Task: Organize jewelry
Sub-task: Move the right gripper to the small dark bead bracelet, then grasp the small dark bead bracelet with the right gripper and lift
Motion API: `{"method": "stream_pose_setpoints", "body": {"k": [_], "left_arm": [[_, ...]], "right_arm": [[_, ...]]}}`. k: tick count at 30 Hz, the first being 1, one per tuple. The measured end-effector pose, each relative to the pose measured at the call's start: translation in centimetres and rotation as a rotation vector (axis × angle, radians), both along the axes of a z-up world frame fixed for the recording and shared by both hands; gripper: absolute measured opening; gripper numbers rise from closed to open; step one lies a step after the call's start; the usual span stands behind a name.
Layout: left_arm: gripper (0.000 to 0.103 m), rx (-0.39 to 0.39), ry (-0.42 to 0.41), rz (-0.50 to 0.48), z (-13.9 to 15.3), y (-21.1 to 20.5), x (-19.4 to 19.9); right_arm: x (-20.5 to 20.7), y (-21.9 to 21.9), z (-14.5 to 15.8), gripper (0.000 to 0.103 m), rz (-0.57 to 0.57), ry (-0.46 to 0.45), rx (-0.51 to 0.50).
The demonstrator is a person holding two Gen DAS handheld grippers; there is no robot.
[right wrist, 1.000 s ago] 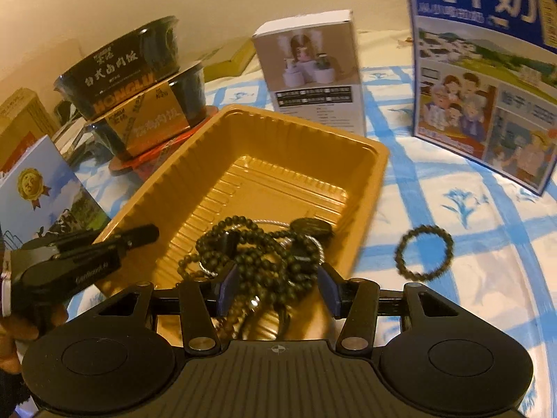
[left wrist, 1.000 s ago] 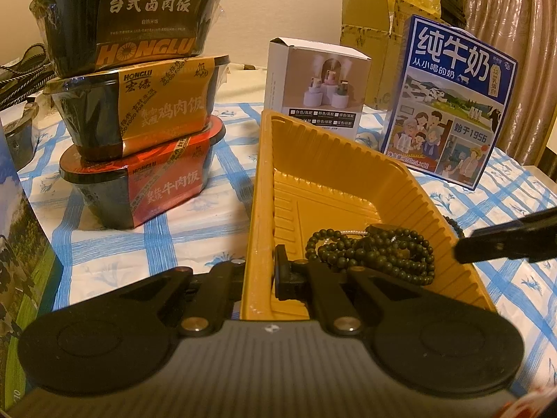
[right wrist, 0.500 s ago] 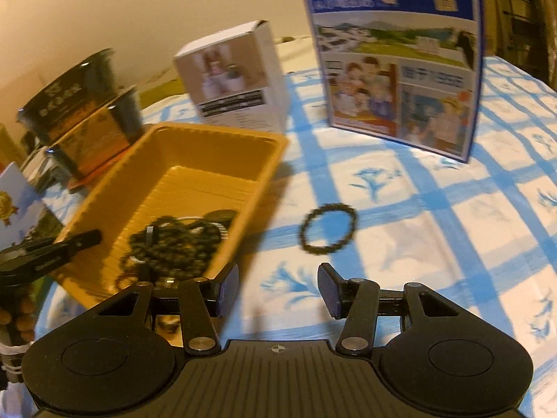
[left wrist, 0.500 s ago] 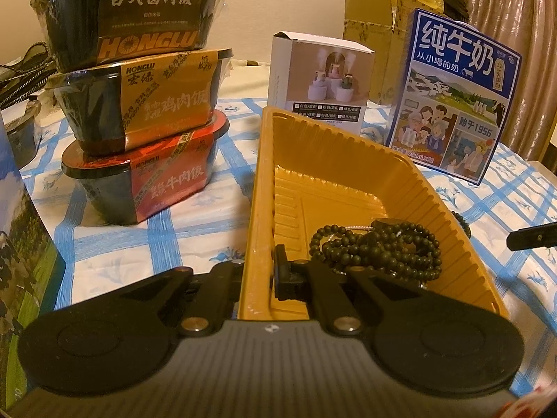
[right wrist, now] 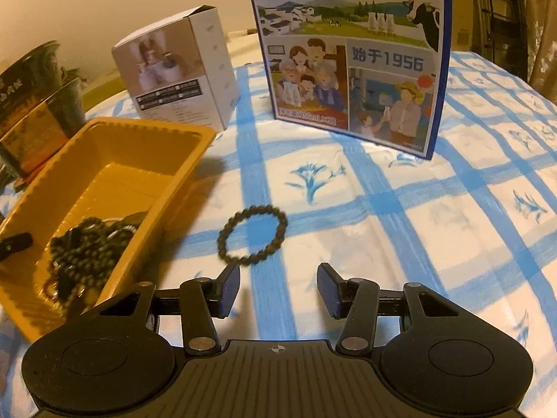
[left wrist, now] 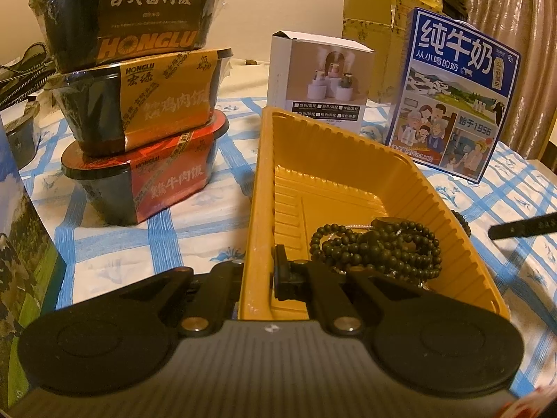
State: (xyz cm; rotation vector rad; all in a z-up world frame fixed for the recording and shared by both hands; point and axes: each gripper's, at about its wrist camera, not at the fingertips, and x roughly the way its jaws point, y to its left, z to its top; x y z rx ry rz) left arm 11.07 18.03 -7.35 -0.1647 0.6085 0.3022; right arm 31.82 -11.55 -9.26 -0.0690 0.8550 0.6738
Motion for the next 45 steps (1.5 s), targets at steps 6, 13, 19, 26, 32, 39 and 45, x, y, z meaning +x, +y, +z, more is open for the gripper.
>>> {"method": "stream_pose_setpoints", "body": {"k": [6,13,19,26,32,39,45], "left_arm": [[0.004,0.007,0.002,-0.002,0.1,0.1,0.2],[0.004,0.009,0.003,-0.005,0.2,0.1,0.3],[0.004,0.009,0.000,-0.008,0.4,0.1,0.4],[0.004,0.009,-0.001,-0.008,0.4,0.1,0.4],[0.004,0.010,-0.002,-0.006,0.5,0.1,0.5],[0.004,0.010,-0.003,-0.005,0.5,0.1,0.5],[0.004,0.013,-0.008,-0.009,0.5,0.1,0.5]], "right_arm": [[1.7,1.6,-0.9,0.030,0.018,-0.036,-0.018],[3.1,3.5,-1.9,0.019,0.017,-0.030,-0.033],[2.8,4.6,-2.5,0.007,0.025,-0.050,-0.095],[2.3,4.1,-1.8,0.007,0.030,-0.050,-0.086],[1.5,3.4,-0.1,0.007,0.037,-0.064,-0.050],[0.1,2.1,3.6,0.007,0.042,-0.101,0.027],[-1.7,1.7,7.3,0.007,0.067,-0.123,0.117]]}}
